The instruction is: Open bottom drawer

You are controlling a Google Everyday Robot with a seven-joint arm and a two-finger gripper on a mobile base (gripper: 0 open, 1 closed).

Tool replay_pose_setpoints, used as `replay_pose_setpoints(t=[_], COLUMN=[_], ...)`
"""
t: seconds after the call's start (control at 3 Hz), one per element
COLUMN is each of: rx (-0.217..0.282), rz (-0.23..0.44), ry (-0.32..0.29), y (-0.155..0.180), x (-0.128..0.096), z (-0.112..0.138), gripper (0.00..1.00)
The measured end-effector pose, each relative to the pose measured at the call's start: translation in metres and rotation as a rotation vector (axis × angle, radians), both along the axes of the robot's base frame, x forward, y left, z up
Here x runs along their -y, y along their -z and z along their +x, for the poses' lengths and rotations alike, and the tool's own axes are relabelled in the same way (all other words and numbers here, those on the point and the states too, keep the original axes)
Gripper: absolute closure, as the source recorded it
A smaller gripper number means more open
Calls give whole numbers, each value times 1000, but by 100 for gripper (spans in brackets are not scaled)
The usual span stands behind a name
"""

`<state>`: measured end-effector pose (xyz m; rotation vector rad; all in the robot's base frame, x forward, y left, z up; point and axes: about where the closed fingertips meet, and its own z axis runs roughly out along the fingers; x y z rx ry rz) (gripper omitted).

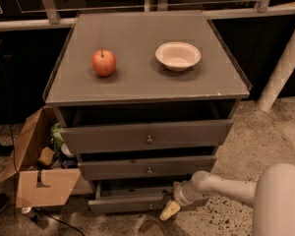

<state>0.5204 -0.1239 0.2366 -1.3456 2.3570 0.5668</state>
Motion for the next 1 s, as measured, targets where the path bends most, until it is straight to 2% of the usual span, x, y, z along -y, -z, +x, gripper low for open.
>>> replay_pose_setpoints(t=[0.33,0.67,1.0], rx=[-8,-46,-56], rz=[-2,2,-10], ry=[-2,-4,-15], y=[8,36,45], x=[1,-1,-4], z=[0,-1,-1], gripper=[0,0,0])
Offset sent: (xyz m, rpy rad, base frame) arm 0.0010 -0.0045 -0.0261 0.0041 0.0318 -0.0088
